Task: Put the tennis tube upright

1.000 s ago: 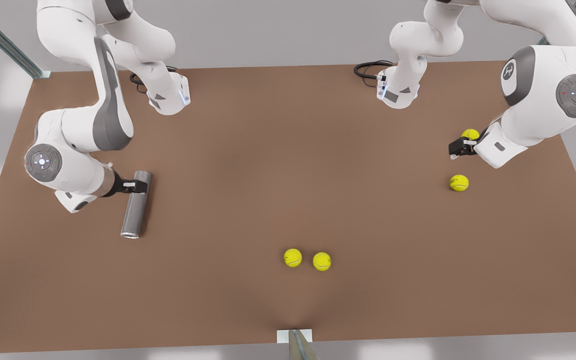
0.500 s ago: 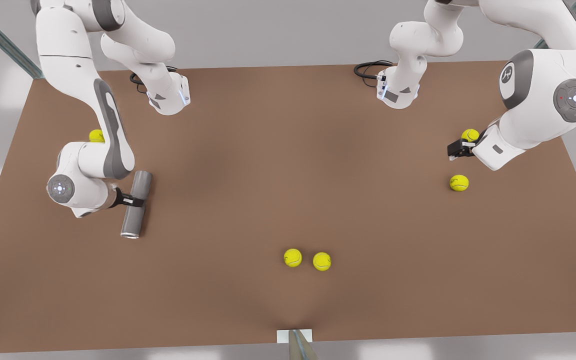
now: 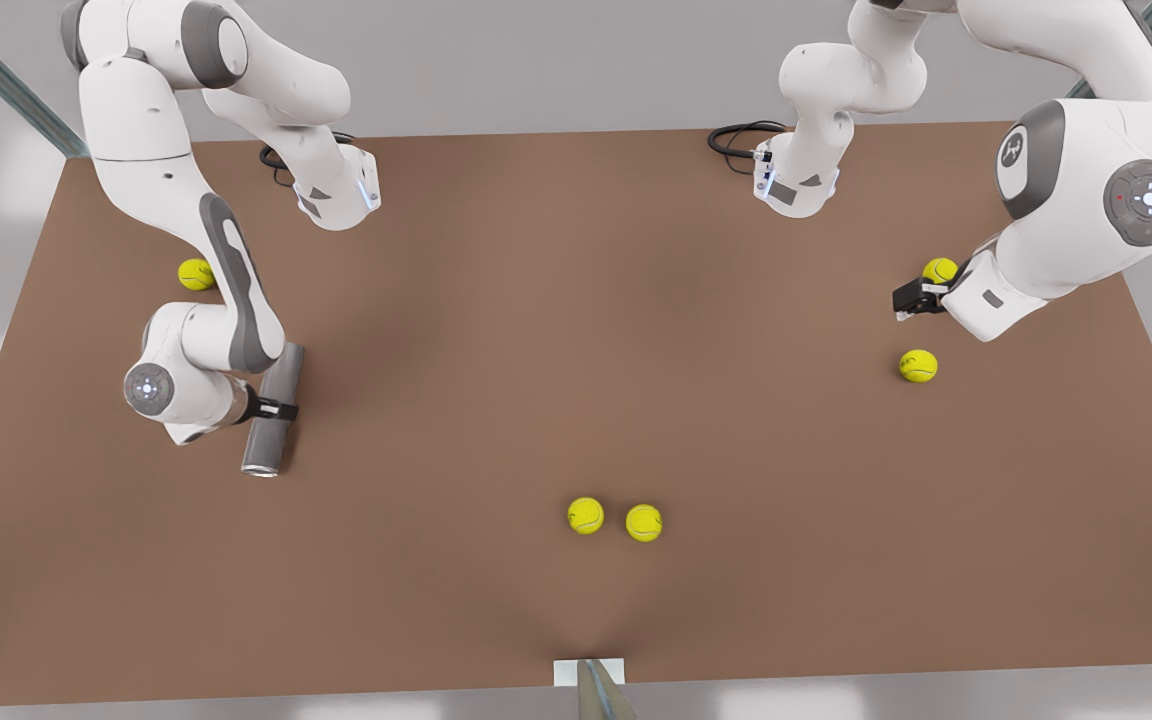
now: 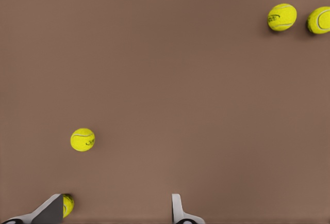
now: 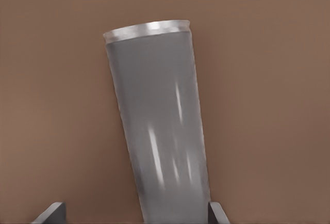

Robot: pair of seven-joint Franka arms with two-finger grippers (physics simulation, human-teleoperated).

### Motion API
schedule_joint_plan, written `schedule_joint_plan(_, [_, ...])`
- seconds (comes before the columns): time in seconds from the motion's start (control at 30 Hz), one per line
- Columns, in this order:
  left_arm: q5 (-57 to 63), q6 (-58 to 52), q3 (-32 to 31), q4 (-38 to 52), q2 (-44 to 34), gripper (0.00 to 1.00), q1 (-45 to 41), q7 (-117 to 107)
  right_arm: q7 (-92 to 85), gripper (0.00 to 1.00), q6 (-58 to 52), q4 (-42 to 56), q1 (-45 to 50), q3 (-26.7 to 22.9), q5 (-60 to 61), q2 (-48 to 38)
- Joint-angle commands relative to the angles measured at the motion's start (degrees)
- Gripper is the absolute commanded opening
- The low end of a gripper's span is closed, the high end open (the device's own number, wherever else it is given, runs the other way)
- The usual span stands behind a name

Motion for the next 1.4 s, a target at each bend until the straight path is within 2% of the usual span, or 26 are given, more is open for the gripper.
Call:
schedule_joint_plan(0.0, [0.07, 0.06, 0.0, 0.0, 0.0, 1.0, -0.02, 0.0, 0.0, 1.0, 0.3, -0.58, 0.14, 0.0, 0.0, -0.09])
schedule_joint_plan(0.67, [-0.02, -0.47, -0.17, -0.09, 0.44, 1.0, -0.02, 0.0, -0.97, 1.0, 4.88, -3.05, -1.97, 0.0, -1.4, 1.4])
schedule_joint_plan(0.83, [-0.02, -0.47, -0.17, -0.09, 0.44, 1.0, -0.2, -0.09, -0.97, 1.0, 9.97, -6.03, -2.15, 0.0, -1.41, 1.93])
schedule_joint_plan(1.37, [-0.02, -0.38, -0.17, -0.09, 0.79, 1.0, -0.11, -0.09, -0.97, 1.0, 10.59, -6.04, -2.41, 0.0, -1.41, 3.86])
